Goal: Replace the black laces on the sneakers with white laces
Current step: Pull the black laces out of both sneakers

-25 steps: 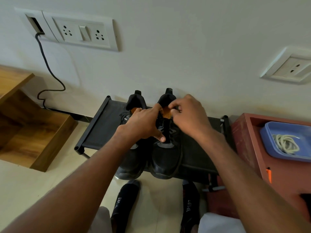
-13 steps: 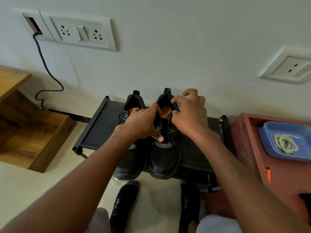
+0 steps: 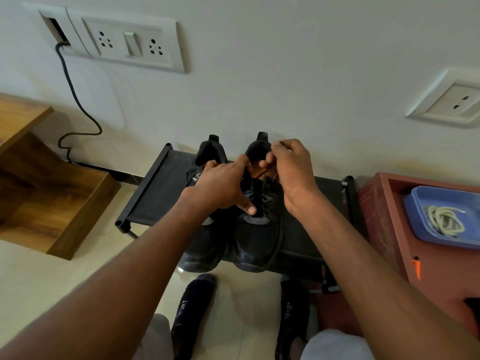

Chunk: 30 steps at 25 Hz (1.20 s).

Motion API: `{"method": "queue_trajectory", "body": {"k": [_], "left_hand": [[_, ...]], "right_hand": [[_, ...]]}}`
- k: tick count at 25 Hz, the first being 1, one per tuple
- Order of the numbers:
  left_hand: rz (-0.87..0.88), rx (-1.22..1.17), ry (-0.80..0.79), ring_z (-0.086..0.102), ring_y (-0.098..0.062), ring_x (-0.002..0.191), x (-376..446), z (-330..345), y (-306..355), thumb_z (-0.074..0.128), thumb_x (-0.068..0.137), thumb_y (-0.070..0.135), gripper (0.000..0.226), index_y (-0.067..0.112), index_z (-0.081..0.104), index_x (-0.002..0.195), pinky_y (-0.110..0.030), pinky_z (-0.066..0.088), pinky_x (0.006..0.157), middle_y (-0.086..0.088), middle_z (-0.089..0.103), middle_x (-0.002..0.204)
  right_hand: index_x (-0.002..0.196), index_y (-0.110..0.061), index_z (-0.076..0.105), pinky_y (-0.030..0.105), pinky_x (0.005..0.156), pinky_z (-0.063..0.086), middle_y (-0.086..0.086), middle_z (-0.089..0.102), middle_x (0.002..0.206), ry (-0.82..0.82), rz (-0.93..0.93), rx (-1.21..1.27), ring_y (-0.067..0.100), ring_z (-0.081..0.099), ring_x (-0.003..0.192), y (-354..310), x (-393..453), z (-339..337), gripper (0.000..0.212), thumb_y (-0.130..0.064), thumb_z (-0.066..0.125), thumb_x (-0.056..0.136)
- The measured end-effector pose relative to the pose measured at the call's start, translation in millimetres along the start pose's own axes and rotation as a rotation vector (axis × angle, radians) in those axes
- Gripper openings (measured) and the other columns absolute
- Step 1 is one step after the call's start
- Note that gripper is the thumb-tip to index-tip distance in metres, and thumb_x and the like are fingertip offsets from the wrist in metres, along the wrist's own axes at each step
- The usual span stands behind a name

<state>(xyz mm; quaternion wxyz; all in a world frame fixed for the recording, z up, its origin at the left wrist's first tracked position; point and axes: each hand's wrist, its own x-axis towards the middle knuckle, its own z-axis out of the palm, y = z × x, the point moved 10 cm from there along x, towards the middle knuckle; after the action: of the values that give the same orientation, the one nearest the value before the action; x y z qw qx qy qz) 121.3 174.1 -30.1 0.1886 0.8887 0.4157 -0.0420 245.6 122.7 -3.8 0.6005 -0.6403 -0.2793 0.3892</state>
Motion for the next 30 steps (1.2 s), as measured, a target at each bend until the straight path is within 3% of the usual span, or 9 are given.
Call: {"method": "queue_trajectory", "body": {"k": [6, 9, 12, 15, 18, 21, 23, 27, 30], "left_hand": [[0.003, 0.006, 0.006, 0.060, -0.029, 0.116, 1, 1, -1, 0.092, 0.063, 0.059, 0.094, 0.025, 0.037, 0.130, -0.050, 0.026, 0.116, 0.007, 0.063, 0.110], [-0.007, 0.006, 0.007, 0.059, -0.029, 0.116, 0, 2, -3, 0.091, 0.062, 0.060, 0.093, 0.026, 0.037, 0.130, -0.051, 0.024, 0.118, 0.004, 0.067, 0.117], [0.000, -0.002, 0.018, 0.060, -0.029, 0.115, 0, 2, -4, 0.091, 0.062, 0.062, 0.093, 0.027, 0.037, 0.130, -0.054, 0.023, 0.118, 0.005, 0.066, 0.114], [0.005, -0.004, 0.011, 0.059, -0.030, 0.117, 0, 2, -4, 0.090, 0.064, 0.061, 0.094, 0.026, 0.036, 0.132, -0.054, 0.022, 0.119, 0.007, 0.062, 0.111], [0.000, 0.017, 0.011, 0.059, -0.030, 0.118, 1, 1, -2, 0.090, 0.064, 0.061, 0.094, 0.026, 0.036, 0.132, -0.053, 0.023, 0.119, 0.003, 0.067, 0.120], [-0.005, 0.027, 0.017, 0.061, -0.028, 0.114, 1, 2, -3, 0.091, 0.062, 0.062, 0.093, 0.026, 0.037, 0.129, -0.049, 0.025, 0.115, 0.007, 0.062, 0.105], [-0.007, 0.027, 0.010, 0.062, -0.027, 0.111, 2, 3, -3, 0.091, 0.061, 0.062, 0.094, 0.027, 0.037, 0.130, -0.048, 0.025, 0.114, 0.011, 0.056, 0.099], [-0.014, 0.034, 0.017, 0.062, -0.024, 0.104, 3, 3, -4, 0.090, 0.061, 0.063, 0.095, 0.027, 0.037, 0.131, -0.048, 0.025, 0.115, 0.012, 0.056, 0.096], [-0.016, 0.018, 0.016, 0.060, -0.022, 0.099, 2, 2, -6, 0.090, 0.061, 0.064, 0.095, 0.028, 0.037, 0.129, -0.047, 0.024, 0.114, 0.013, 0.056, 0.094]], "right_hand": [[0.112, -0.023, 0.071, 0.044, 0.093, 0.052, 0.005, 0.046, 0.121, -0.219, -0.312, -1.273, 0.027, 0.044, 0.120, 11, -6, 18, 0.014, -0.026, 0.068, 0.099], [0.089, -0.028, 0.076, 0.031, 0.075, 0.054, 0.000, 0.050, 0.111, -0.051, -0.320, -1.049, 0.019, 0.055, 0.104, -3, -2, 6, 0.010, -0.024, 0.071, 0.096], [0.081, -0.028, 0.073, 0.019, 0.067, 0.049, -0.002, 0.066, 0.096, 0.248, -0.080, -0.181, 0.004, 0.064, 0.088, -11, 7, -37, 0.024, -0.012, 0.064, 0.096], [0.093, -0.021, 0.065, 0.035, 0.081, 0.049, -0.001, 0.070, 0.088, 0.198, 0.209, 0.593, 0.016, 0.069, 0.092, 11, 7, -34, 0.020, -0.012, 0.051, 0.104], [0.100, -0.018, 0.061, 0.029, 0.068, 0.047, -0.004, 0.064, 0.077, 0.044, 0.111, 0.156, 0.010, 0.064, 0.067, -2, 6, -23, 0.010, -0.019, 0.054, 0.106], [0.108, -0.027, 0.068, 0.032, 0.080, 0.053, -0.006, 0.060, 0.103, -0.124, -0.247, -0.897, 0.013, 0.061, 0.089, -8, 2, 5, 0.011, -0.030, 0.071, 0.098], [0.104, -0.030, 0.074, 0.040, 0.085, 0.054, -0.003, 0.050, 0.108, -0.224, -0.294, -1.196, 0.019, 0.057, 0.096, 7, -4, 16, 0.010, -0.033, 0.076, 0.095], [0.087, -0.028, 0.078, 0.034, 0.072, 0.054, -0.002, 0.050, 0.104, -0.104, -0.357, -1.117, 0.017, 0.058, 0.091, -2, -3, 11, 0.007, -0.026, 0.076, 0.093], [0.071, -0.023, 0.076, 0.035, 0.075, 0.055, -0.004, 0.071, 0.093, 0.187, -0.183, -0.517, 0.015, 0.068, 0.087, -11, 8, -26, 0.016, -0.021, 0.072, 0.086]]}}
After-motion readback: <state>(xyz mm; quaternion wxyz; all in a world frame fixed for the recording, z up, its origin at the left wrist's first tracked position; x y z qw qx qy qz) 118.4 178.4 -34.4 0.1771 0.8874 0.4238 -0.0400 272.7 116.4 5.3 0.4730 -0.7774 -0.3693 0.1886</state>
